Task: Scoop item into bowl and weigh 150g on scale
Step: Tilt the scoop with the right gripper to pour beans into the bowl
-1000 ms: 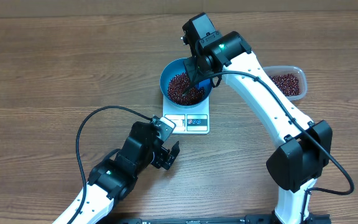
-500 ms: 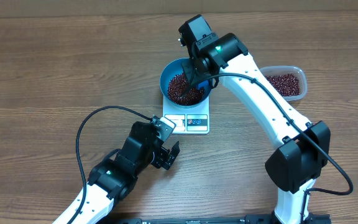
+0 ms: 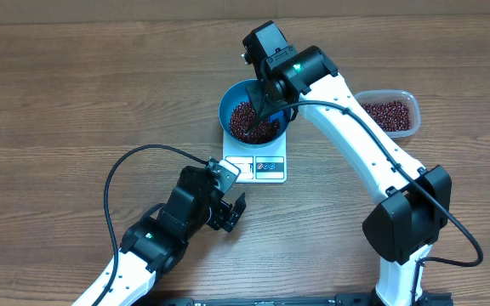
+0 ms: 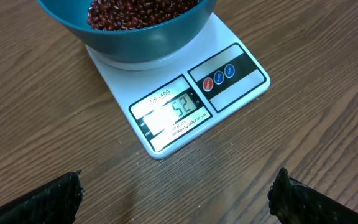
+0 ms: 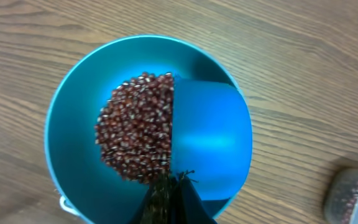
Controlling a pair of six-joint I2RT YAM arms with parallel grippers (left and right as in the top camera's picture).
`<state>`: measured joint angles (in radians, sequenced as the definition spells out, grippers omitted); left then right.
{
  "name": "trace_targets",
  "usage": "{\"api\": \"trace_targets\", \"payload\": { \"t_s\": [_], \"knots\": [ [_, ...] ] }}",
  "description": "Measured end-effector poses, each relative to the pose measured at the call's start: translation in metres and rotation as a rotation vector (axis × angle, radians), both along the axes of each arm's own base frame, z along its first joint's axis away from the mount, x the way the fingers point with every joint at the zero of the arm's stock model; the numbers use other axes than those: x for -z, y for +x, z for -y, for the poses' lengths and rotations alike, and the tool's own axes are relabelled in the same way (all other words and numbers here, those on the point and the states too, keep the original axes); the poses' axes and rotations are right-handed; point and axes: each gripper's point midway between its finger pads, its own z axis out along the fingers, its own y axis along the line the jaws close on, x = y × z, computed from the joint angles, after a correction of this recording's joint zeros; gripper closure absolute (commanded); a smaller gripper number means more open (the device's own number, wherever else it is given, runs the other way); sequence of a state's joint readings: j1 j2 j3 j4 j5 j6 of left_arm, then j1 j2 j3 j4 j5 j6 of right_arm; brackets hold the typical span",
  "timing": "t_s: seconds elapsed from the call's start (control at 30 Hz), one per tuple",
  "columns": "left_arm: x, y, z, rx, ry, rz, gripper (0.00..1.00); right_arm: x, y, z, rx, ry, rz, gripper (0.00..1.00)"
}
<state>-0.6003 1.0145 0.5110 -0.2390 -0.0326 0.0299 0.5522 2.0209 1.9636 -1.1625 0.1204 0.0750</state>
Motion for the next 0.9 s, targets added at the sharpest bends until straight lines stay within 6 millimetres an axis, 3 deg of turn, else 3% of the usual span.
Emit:
{"api": "trace_targets", "payload": {
  "t_s": [0.5,0.9],
  "knots": [
    [0.0,0.0,0.0,0.0,0.0,0.0,0.0,0.001,-0.002,-0.004,-0.01,0.03,-0.019,0.96],
    [0.0,0.0,0.0,0.0,0.0,0.0,0.0,0.001,0.012,0.023,0.052,0.043,-0.025,0.96]
  ]
}}
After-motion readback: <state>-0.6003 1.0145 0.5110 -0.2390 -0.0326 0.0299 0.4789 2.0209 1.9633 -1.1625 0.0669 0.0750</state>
